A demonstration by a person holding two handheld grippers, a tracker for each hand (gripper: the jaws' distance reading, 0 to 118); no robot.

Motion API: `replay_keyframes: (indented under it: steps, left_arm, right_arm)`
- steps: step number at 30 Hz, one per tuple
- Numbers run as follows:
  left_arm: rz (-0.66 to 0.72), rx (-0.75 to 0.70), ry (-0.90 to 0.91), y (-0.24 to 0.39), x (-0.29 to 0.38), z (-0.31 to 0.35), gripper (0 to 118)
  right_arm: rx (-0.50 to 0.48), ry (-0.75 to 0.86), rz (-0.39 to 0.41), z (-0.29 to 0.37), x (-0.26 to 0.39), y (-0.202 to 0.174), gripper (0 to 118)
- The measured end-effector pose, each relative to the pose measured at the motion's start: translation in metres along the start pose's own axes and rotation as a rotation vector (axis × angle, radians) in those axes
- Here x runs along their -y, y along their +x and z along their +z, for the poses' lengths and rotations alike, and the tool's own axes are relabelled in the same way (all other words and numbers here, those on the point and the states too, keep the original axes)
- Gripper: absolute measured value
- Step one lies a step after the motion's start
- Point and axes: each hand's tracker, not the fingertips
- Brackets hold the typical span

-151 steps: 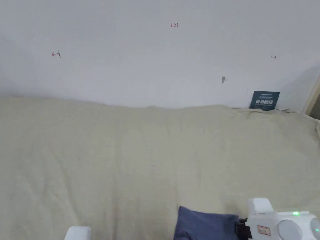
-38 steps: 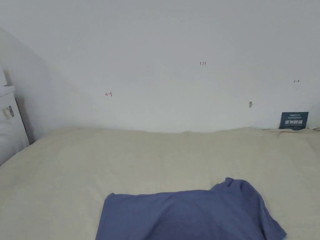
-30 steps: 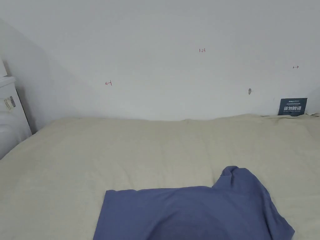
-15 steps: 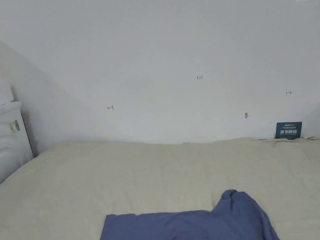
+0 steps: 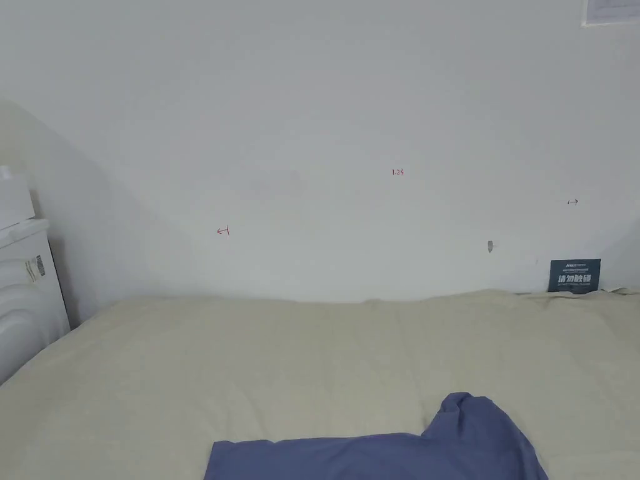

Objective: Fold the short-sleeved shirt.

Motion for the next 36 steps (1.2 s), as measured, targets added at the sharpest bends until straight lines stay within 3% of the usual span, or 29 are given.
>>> replay_keyframes:
  steps: [2, 3, 4, 7, 11, 12, 24, 28, 29, 32, 33, 36]
  left_arm:
    - [-0.017, -0.004, 0.011, 0.003, 0.002, 0.002, 58]
    - [-0.024, -0.011, 0.010, 0.005, 0.004, 0.003, 44]
    - [-0.027, -0.016, 0.004, 0.005, 0.005, 0.004, 40]
    - [-0.015, -0.016, -0.019, 0.003, 0.013, 0.005, 37]
    - [0.007, 0.000, -0.062, 0.002, 0.024, 0.009, 4]
    - [-0.001, -0.010, -0.074, 0.001, 0.027, 0.011, 2]
    - [-0.037, -0.051, -0.116, -0.009, 0.035, 0.014, 1]
    - [-0.068, -0.130, -0.175, -0.023, 0.044, 0.007, 8]
    - [-0.060, -0.129, -0.185, -0.029, 0.049, 0.005, 18]
    - [-0.028, -0.173, -0.255, -0.049, 0.067, -0.003, 72]
    - [-0.016, -0.195, -0.276, -0.055, 0.075, -0.008, 84]
    - [0.011, -0.211, -0.310, -0.071, 0.098, -0.017, 86]
  right_arm:
    - [-0.027, 0.002, -0.006, 0.001, 0.003, -0.004, 92]
    - [-0.033, -0.006, -0.007, 0.001, 0.004, -0.006, 82]
    - [-0.031, -0.011, -0.004, 0.001, 0.004, -0.009, 70]
    - [-0.039, -0.015, 0.028, 0.003, 0.009, -0.017, 61]
    - [-0.064, -0.041, 0.001, 0.001, 0.014, -0.019, 15]
    - [-0.058, -0.039, -0.006, 0.001, 0.016, -0.020, 1]
    - [-0.077, -0.060, -0.016, 0.000, 0.020, -0.024, 1]
    - [-0.091, -0.074, -0.014, 0.003, 0.025, -0.026, 1]
    - [-0.097, -0.079, -0.014, 0.003, 0.027, -0.026, 1]
    - [-0.099, -0.106, -0.021, 0.001, 0.036, -0.023, 1]
    - [-0.097, -0.113, -0.020, 0.001, 0.038, -0.023, 1]
    - [-0.099, -0.137, -0.035, -0.001, 0.044, -0.021, 1]
